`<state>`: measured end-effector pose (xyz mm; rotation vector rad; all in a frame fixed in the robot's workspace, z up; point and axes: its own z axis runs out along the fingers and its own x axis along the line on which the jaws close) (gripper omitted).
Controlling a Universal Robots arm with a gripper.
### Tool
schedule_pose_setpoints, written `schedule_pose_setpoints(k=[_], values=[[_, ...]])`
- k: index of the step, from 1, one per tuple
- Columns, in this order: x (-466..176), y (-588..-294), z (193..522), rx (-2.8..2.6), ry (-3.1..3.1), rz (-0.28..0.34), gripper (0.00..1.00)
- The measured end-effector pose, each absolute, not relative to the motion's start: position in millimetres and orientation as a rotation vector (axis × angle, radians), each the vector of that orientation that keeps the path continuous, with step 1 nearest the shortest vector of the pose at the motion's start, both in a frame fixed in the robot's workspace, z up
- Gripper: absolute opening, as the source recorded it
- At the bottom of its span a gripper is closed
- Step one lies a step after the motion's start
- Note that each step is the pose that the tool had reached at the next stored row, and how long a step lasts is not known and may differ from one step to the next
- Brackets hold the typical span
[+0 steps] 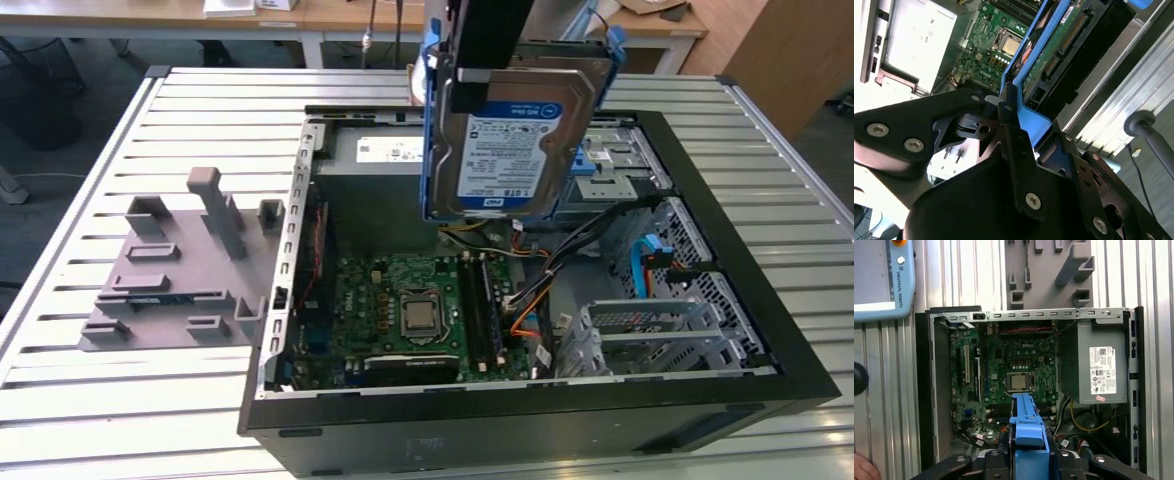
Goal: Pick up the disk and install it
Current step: 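Insert the disk into the insertion slot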
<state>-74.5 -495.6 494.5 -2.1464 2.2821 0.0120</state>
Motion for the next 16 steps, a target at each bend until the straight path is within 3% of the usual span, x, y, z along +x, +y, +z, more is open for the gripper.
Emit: schedule_pose_setpoints(k=[16], values=[[-60, -516, 492, -2.147, 2.282, 0.012, 0.37]])
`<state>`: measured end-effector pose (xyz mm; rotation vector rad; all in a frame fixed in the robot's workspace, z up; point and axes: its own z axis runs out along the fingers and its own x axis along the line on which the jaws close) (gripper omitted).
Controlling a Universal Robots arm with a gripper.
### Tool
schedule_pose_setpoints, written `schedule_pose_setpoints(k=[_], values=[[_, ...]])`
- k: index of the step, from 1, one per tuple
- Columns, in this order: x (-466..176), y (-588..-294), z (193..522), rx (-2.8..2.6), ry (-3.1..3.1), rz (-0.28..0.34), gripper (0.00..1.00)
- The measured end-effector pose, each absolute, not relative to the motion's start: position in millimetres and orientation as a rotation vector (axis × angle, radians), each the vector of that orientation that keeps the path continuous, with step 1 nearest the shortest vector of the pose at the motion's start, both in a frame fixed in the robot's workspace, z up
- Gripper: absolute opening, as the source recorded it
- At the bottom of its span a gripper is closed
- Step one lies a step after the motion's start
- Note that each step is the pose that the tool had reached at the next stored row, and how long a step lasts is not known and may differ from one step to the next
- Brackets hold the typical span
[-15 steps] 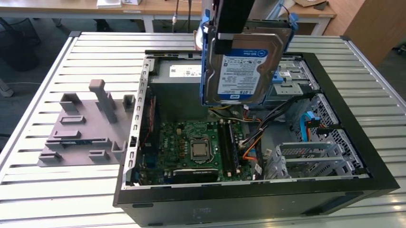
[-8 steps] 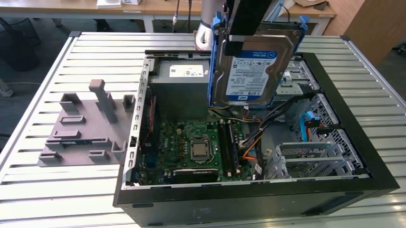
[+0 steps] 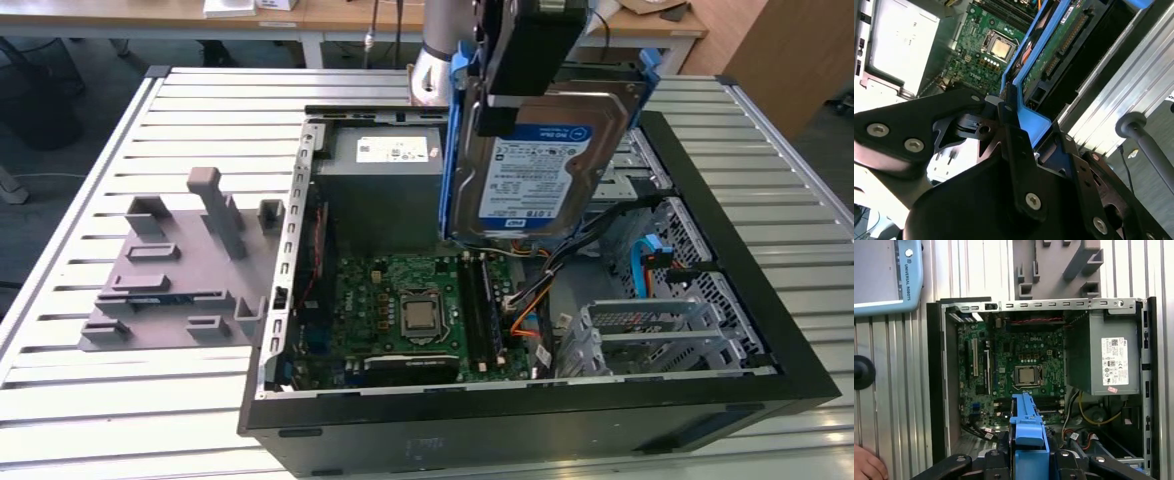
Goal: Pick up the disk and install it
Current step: 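Insert the disk into the insertion slot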
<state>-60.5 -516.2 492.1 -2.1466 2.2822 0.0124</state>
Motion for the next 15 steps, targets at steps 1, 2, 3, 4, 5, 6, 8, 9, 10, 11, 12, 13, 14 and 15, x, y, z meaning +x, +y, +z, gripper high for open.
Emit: schedule_pose_setpoints(k=[1, 2, 3, 4, 5, 6, 8, 9, 10, 11, 12, 13, 14, 15], values=[[-60, -519, 492, -2.147, 2.282, 0.012, 0.37], [-60, -522, 492, -2.147, 2.282, 0.012, 0.37], [-60, -524, 492, -2.147, 2.282, 0.012, 0.37], [-60, -526, 492, -2.147, 2.282, 0.012, 0.37], [-60, -527, 491, -2.147, 2.282, 0.012, 0.37], [-60, -528, 491, -2.147, 2.282, 0.012, 0.37], [-58, -529, 491, -2.147, 2.282, 0.012, 0.37], [-56, -530, 491, -2.147, 2.282, 0.013, 0.37], [-54, -530, 491, -2.147, 2.282, 0.013, 0.37], [-52, -530, 490, -2.147, 2.282, 0.013, 0.37], [-49, -530, 490, -2.147, 2.283, 0.013, 0.37], [-48, -530, 490, -2.147, 2.282, 0.013, 0.37], [-46, -530, 490, -2.147, 2.283, 0.013, 0.37], [-46, -530, 490, -2.147, 2.283, 0.013, 0.37]])
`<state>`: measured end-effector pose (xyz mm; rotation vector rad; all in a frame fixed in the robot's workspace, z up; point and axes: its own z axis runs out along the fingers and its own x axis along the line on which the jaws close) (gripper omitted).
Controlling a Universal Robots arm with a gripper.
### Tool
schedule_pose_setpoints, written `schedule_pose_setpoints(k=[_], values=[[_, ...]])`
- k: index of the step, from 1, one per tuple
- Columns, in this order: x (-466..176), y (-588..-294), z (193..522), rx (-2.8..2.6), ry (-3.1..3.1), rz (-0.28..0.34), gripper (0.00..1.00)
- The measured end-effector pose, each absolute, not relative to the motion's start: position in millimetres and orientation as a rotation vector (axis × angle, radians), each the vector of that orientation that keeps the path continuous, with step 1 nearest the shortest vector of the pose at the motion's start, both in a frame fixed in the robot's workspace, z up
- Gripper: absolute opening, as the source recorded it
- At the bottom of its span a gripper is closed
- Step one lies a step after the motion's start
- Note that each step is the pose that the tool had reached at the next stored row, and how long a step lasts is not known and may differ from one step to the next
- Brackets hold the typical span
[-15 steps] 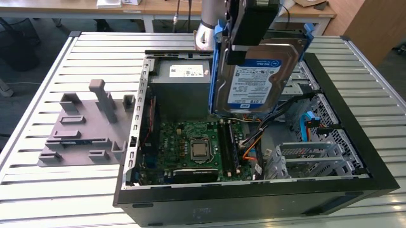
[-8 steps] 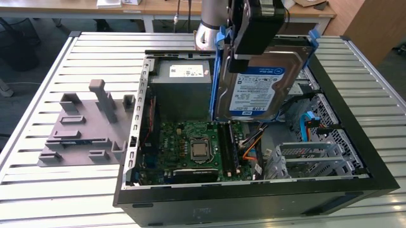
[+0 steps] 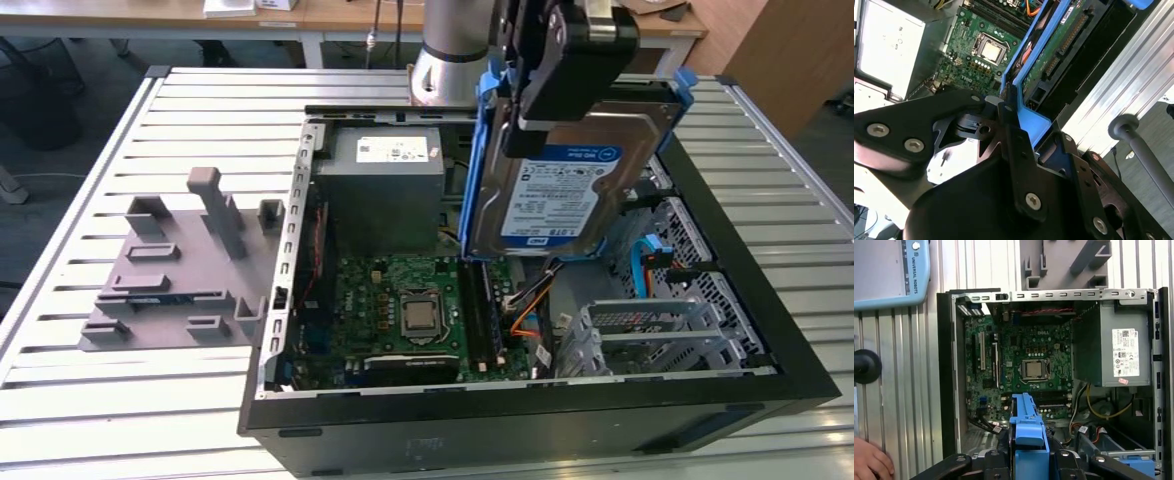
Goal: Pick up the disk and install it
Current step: 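Insert the disk into the insertion slot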
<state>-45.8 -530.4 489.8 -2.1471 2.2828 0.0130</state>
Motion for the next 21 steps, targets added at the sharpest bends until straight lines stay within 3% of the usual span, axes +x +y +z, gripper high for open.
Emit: schedule_pose_setpoints(k=[21], values=[[-18, -555, 481, -2.148, 2.284, 0.015, 0.37]])
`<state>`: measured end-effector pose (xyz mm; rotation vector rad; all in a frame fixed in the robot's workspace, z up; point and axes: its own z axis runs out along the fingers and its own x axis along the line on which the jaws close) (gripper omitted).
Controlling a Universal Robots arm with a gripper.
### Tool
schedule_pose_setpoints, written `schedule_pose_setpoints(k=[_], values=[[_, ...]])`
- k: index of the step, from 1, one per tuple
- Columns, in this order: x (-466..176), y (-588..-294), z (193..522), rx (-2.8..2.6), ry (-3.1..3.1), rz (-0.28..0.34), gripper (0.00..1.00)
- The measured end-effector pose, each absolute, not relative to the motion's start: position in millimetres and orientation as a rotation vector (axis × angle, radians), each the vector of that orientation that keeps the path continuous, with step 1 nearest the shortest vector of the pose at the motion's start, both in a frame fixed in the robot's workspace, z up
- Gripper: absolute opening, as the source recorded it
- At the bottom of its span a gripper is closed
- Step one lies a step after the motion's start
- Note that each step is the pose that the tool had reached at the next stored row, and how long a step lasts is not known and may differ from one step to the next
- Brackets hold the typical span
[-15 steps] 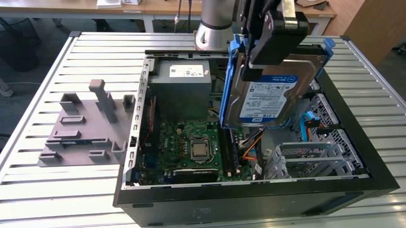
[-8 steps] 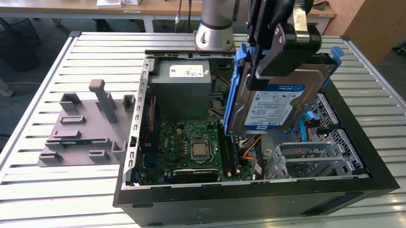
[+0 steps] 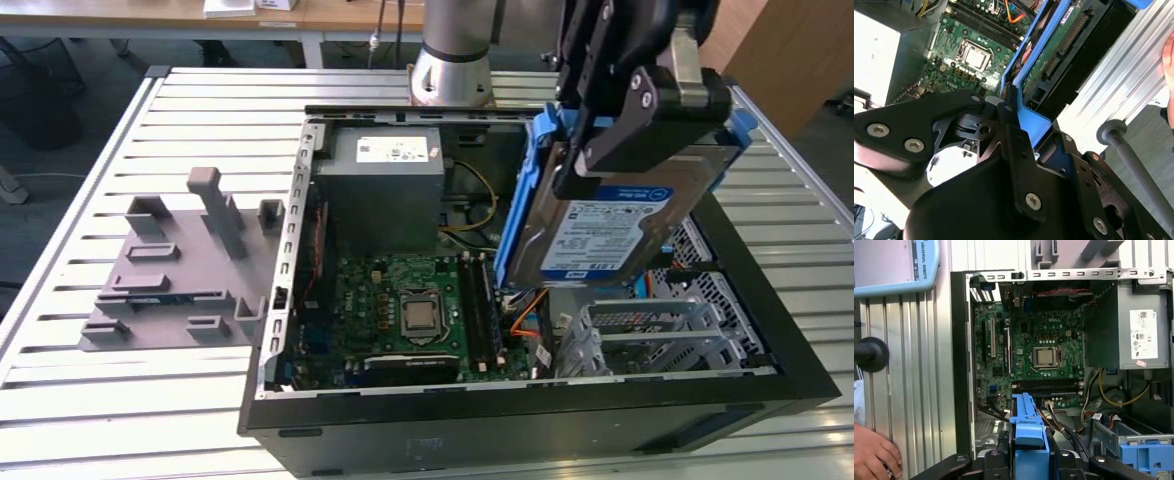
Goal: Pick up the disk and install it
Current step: 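Insert the disk into the insertion slot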
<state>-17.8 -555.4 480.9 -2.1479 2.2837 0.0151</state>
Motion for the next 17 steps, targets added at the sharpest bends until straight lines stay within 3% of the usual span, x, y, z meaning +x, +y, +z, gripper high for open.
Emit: schedule_pose_setpoints(k=[17], values=[[-7.8, -563.7, 476.3, -2.148, 2.284, 0.015, 0.37]])
